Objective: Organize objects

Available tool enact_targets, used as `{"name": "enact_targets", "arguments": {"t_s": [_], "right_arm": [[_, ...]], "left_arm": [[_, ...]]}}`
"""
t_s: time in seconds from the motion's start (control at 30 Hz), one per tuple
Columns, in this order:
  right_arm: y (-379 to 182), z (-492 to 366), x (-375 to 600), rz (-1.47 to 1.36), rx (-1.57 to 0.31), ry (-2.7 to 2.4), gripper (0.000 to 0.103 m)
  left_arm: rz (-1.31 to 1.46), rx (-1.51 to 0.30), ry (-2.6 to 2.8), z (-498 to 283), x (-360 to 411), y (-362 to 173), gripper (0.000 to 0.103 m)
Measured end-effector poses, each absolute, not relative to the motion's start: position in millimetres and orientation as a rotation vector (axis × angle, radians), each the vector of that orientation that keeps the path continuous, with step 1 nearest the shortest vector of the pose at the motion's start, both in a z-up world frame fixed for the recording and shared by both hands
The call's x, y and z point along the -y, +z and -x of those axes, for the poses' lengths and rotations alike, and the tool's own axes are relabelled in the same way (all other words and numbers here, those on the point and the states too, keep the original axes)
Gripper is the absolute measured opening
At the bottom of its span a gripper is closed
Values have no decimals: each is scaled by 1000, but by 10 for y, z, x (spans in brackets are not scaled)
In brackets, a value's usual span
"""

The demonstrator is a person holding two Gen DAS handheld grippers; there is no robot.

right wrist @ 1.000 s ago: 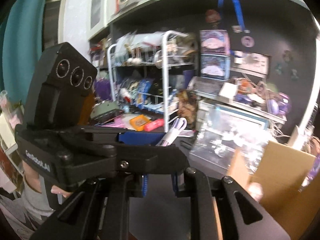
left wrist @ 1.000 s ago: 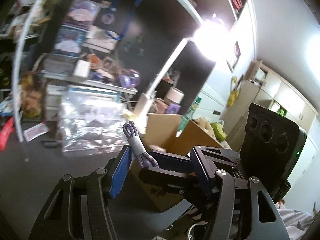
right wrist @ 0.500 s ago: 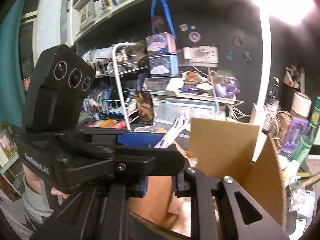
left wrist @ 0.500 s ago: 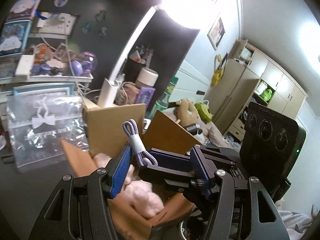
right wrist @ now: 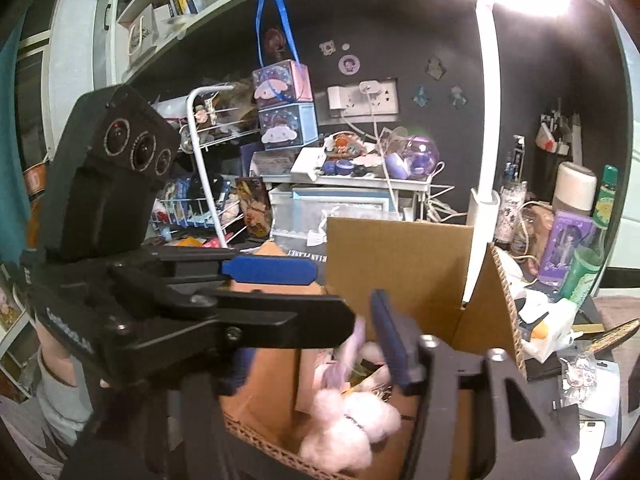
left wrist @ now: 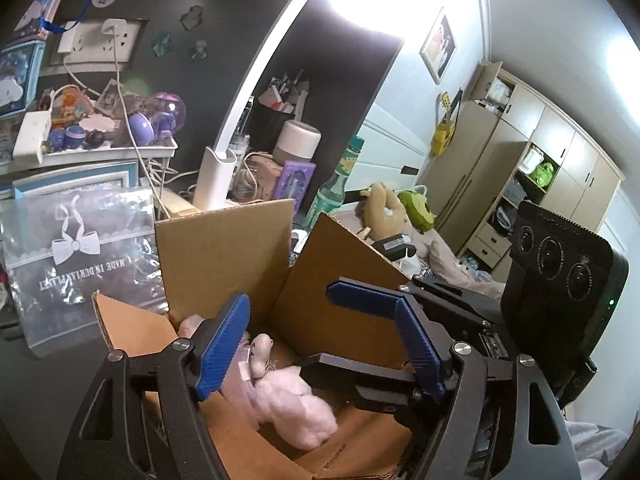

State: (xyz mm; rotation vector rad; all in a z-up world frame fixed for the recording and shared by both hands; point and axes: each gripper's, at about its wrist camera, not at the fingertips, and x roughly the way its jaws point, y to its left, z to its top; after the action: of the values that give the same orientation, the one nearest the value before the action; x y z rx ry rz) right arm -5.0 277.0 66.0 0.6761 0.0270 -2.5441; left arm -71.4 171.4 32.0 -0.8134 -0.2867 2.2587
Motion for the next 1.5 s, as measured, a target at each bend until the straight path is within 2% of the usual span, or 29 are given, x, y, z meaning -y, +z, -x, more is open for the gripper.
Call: {"name": "enact_targets", "arguments": {"t_s": [0.17, 0.47, 0.67, 0.73, 0.77, 1.07, 1.5], "right_arm": [[684, 34, -2767, -670, -28, -2548, 54], [709, -19, -2749, -652, -23, -2558, 68], [754, -116, -2695, -614, -49, -2583, 87], [770, -148, -2670, -601, -56, -2590, 100], [781, -167, -2656, -588, -60, -2596, 103], [769, -309, -2474, -492, -167, -2683, 103], [745, -425, -2513, -461, -141, -2716, 103]], "left_arm": [[800, 282, 2275, 686, -1683, 340, 78], [768, 302, 2322, 569, -1528, 384, 89], [714, 327, 2386, 415, -1365, 419, 98], [693, 334, 2421, 341, -1287, 428, 99], [684, 335, 2440, 314, -1251, 431, 100], [571, 336, 2790, -63, -877, 435, 103], [640, 351, 2991, -267, -673, 368, 103]]}}
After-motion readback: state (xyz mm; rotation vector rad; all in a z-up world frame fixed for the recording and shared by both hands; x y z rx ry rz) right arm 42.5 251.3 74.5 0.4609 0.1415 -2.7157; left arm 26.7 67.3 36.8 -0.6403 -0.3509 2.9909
